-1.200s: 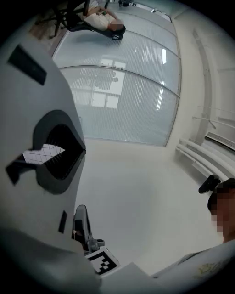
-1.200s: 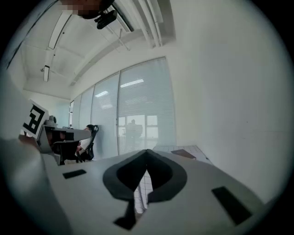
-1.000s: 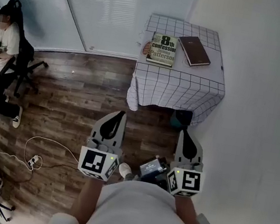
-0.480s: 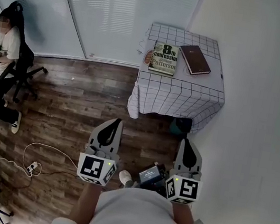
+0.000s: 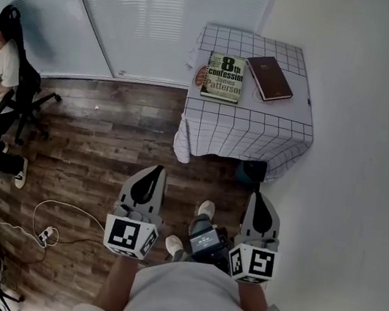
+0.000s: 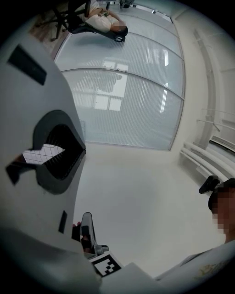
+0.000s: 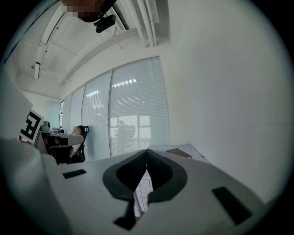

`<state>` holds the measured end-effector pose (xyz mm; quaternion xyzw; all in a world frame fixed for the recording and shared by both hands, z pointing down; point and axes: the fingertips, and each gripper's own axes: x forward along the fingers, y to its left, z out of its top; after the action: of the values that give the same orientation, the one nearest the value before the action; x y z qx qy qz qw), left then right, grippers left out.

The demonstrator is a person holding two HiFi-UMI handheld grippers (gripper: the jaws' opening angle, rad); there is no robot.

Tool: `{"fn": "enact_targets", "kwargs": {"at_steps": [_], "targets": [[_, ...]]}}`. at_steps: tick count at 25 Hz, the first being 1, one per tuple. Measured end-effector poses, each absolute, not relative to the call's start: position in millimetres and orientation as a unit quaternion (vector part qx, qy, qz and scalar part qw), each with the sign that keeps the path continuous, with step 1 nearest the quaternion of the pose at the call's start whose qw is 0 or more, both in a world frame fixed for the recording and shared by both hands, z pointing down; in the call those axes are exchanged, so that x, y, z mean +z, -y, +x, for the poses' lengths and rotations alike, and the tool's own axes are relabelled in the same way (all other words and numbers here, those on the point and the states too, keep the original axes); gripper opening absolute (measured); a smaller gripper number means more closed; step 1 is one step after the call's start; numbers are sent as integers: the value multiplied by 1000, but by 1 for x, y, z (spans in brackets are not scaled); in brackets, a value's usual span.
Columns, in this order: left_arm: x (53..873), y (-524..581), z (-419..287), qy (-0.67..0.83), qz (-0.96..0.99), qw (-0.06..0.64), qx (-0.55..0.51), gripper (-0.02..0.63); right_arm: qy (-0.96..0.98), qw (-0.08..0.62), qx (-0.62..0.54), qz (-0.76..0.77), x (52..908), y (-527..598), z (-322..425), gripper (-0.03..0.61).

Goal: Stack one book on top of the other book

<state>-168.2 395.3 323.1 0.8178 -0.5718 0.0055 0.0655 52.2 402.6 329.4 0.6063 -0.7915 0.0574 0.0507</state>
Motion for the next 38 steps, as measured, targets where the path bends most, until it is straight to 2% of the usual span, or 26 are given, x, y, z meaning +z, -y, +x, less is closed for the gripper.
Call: {"fn": "enact_targets", "kwargs": {"at_steps": [18,29,38], "targets": [[317,-237,-142,615,786,54,30,8,805,65,70,586,341,-230,101,6],[327,-183,-118,617,784,49,52,9,799,73,80,592,361,-180,140,6],[341,-137,-108,604,793,61,45,9,792,87,87,597,372,-148,141,7]]}}
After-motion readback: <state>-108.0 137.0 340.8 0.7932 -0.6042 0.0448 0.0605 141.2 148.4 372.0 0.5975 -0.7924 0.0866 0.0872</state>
